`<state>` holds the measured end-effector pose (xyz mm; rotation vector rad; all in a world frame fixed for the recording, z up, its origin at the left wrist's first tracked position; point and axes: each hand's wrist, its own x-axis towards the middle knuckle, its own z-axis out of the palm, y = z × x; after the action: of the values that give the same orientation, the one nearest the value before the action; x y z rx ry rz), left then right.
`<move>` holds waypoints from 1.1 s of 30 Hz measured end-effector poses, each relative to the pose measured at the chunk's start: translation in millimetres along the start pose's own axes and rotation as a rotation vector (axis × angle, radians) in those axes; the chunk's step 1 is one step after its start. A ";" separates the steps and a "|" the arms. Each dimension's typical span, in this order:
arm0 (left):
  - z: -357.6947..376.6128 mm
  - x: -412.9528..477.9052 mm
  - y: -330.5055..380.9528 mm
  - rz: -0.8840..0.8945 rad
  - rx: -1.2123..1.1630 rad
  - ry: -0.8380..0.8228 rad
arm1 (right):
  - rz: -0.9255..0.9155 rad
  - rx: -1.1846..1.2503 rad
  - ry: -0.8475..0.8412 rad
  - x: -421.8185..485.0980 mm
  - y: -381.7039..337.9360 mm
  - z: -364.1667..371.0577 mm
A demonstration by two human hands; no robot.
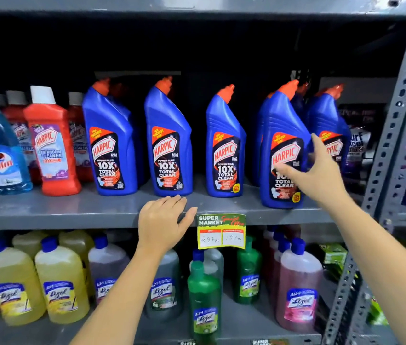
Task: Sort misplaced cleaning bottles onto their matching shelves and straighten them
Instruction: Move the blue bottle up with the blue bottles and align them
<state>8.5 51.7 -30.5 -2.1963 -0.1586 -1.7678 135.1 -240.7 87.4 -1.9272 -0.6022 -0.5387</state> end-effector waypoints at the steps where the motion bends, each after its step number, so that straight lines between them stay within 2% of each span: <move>1: 0.1 0.1 0.4 0.000 0.001 0.005 | 0.042 0.003 -0.012 -8.7 4.4 6.1; 7: 1.9 -0.7 0.2 0.010 0.012 0.039 | 0.069 -0.138 0.126 -53.1 5.0 44.8; 14: 1.4 -1.2 0.2 0.001 -0.004 0.030 | 0.116 -0.265 0.152 -47.1 9.3 53.9; 24: 0.3 -1.3 1.0 0.001 -0.005 0.029 | 0.182 -0.213 0.039 -14.9 11.7 59.4; 29: -1.6 0.3 1.3 0.000 -0.004 0.021 | 0.240 -0.123 0.049 -7.3 9.7 60.6; 33: -3.3 1.3 2.7 -0.010 -0.012 0.005 | 0.255 -0.166 0.078 -6.5 4.2 64.1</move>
<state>6.5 48.0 -29.2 -2.2036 -0.1583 -1.7840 139.4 -185.0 55.2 -2.0902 -0.2619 -0.5102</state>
